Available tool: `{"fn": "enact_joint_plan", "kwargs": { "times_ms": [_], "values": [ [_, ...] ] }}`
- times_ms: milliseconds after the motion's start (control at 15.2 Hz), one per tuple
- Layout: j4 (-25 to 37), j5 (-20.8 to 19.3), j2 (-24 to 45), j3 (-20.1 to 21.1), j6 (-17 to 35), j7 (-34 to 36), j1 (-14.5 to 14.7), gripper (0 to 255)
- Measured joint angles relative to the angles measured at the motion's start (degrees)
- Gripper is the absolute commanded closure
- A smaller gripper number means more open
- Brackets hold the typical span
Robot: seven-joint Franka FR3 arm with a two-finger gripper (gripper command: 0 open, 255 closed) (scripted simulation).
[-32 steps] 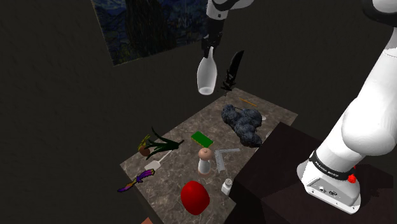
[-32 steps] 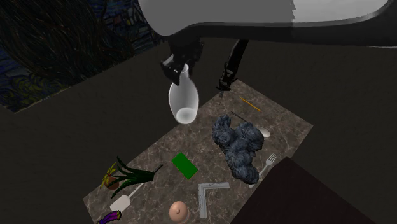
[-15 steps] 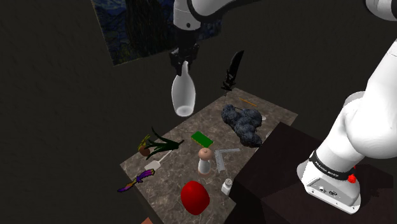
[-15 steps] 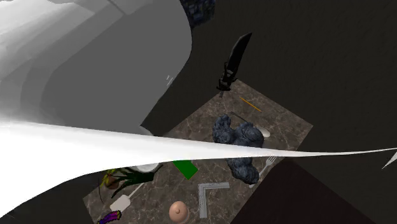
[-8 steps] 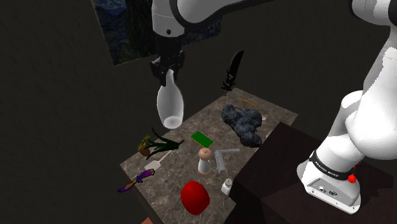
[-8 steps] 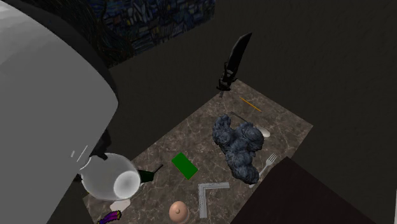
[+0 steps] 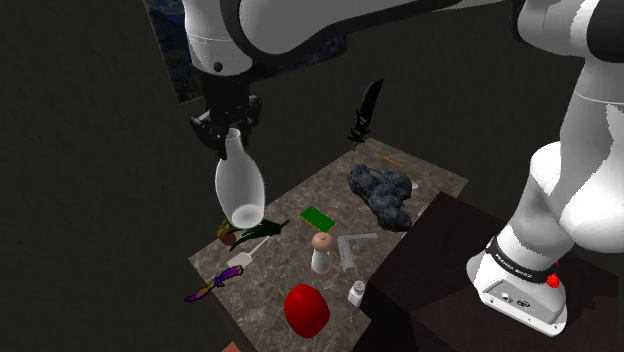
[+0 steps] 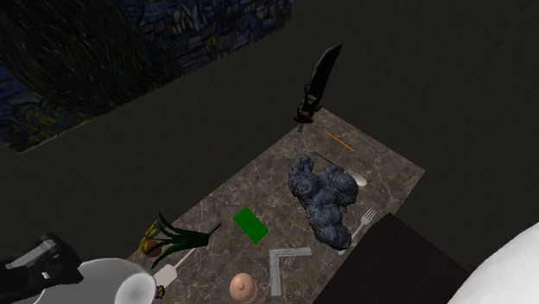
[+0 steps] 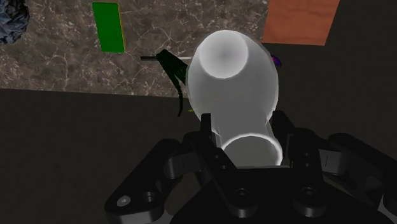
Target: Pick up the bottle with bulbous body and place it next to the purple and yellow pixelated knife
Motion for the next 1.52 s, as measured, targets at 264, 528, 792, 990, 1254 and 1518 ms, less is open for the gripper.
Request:
{"fn": "enact_joint_plan", "kwargs": {
  "times_ms": [264,528,792,990,1254,1518],
  "values": [
    [8.4,-2.4,5.8,1.1,-3.4,4.7,4.3,255],
    [15.2,-4.4,11.0,1.6,-5.7,8.3,8.3,255],
    [12.6,-4.6,11.3,1.6,-2.9,9.0,8.2,255],
    [9.8,-4.6,10.8,1.5,-0.6,9.4,7.9,255],
    [7.5,-4.9,11.4,1.4,2.2,9.8,7.8,255],
    [4.6,-5.2,11.5,1.3,5.2,10.3,7.5,255]
  ]
}}
